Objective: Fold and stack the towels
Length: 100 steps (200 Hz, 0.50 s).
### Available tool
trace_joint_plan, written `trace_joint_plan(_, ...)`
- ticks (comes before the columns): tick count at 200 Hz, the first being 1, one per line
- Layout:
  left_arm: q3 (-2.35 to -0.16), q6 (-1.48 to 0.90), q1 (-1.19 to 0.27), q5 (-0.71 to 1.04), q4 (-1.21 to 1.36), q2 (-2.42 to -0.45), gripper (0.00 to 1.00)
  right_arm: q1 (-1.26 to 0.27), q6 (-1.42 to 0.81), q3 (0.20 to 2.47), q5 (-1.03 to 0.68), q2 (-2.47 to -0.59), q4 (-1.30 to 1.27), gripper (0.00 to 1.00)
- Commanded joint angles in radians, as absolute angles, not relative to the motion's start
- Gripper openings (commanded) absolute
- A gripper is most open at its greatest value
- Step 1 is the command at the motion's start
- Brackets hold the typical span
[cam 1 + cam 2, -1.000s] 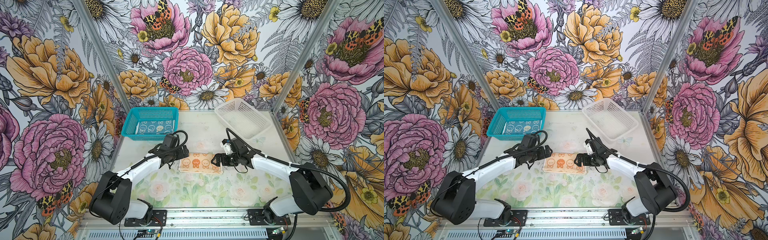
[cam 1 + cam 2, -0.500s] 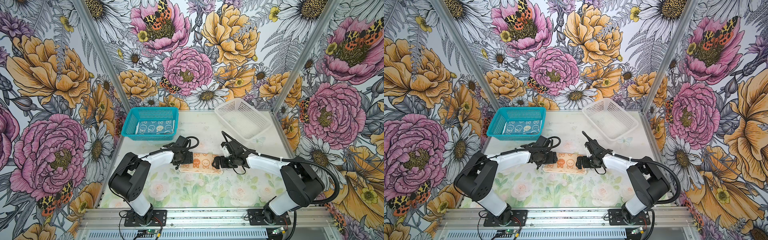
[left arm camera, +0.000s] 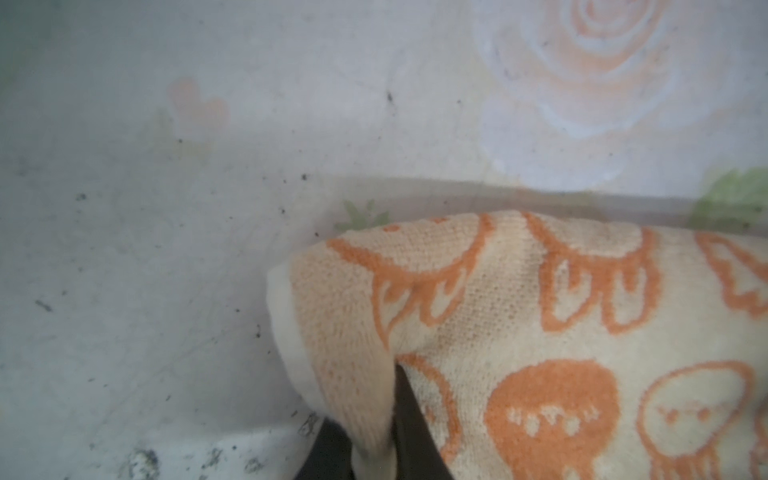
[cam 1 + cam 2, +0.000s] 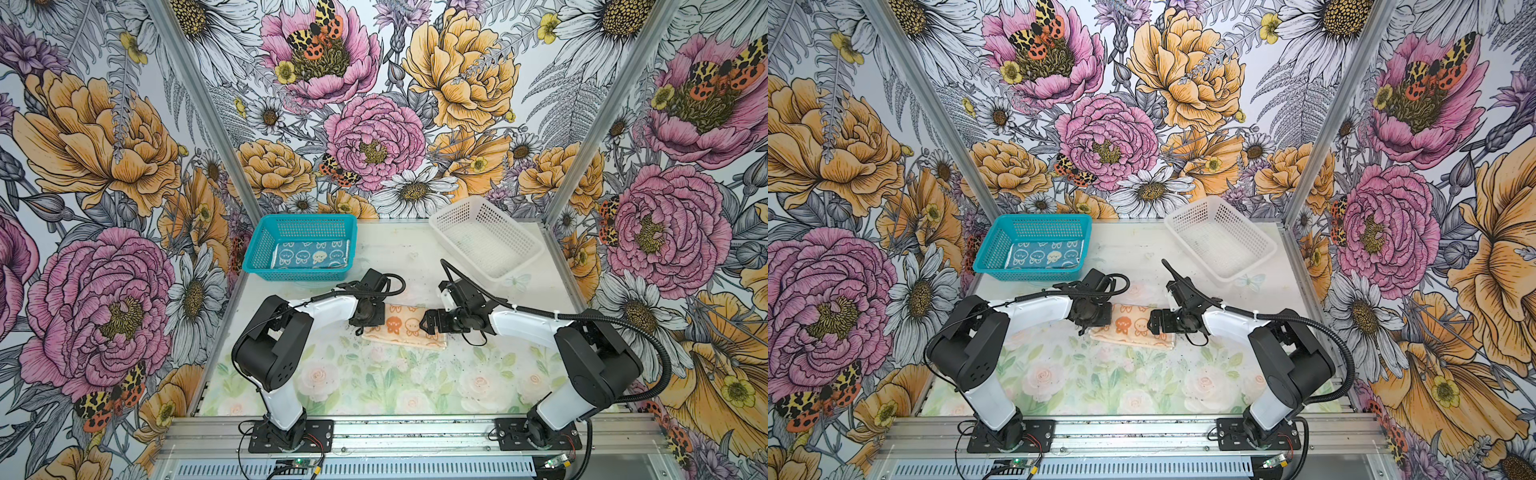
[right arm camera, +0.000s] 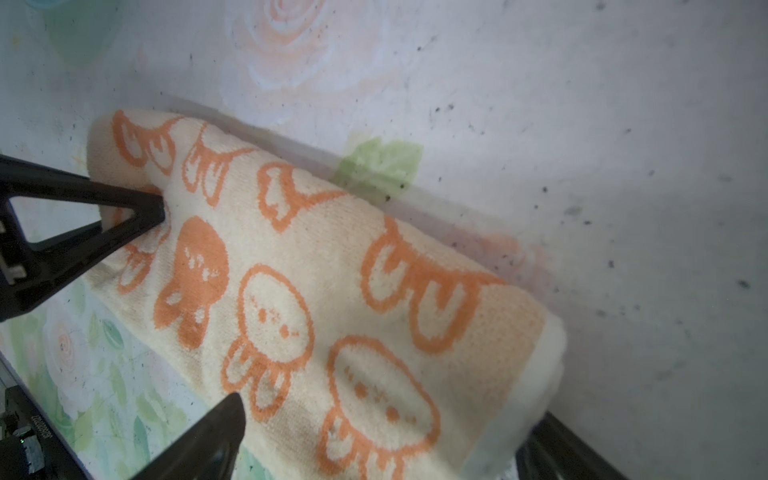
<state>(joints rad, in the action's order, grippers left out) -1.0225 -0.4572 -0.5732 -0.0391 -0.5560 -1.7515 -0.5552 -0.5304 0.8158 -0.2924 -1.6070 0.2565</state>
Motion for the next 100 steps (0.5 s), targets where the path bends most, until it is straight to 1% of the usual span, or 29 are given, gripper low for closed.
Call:
trace_joint_plan(1, -1.051, -0.428, -0.576, -0.065, -0.662, -1.790, 0.07, -0.559, -0.531, 0.829, -0.308, -1.638, 0.298, 0.99)
trace_joint_plan(8, -1.075, -0.418, -0.572, -0.076, -0.688, -1.792, 0.00, -0.554, -0.528, 0.839, -0.312, -1.640, 0.298, 0.99)
trace_joint_plan(39, -1.243, -0.354, -0.540, -0.162, -0.810, -1.781, 0.00, -0.515, -0.514, 0.891, -0.339, -1.629, 0.310, 0.99)
trace_joint_plan(52, -1.350, -0.316, -0.520, -0.202, -0.877, -1.793, 0.00, -0.500, -0.504, 0.921, -0.343, -1.631, 0.325, 0.99)
trace_joint_plan(66, -1.486, -0.276, -0.500, -0.283, -0.957, -1.811, 0.00, -0.488, -0.494, 0.955, -0.346, -1.635, 0.341, 0.99)
trace_joint_plan(71, -1.533, -0.259, -0.493, -0.301, -0.983, -1.855, 0.00, -0.484, -0.493, 0.968, -0.348, -1.638, 0.347, 0.99)
trace_joint_plan(100, -1.767, -0.175, -0.453, -0.381, -1.063, -1.929, 0.00, -0.473, -0.484, 1.050, -0.354, -1.655, 0.382, 0.99)
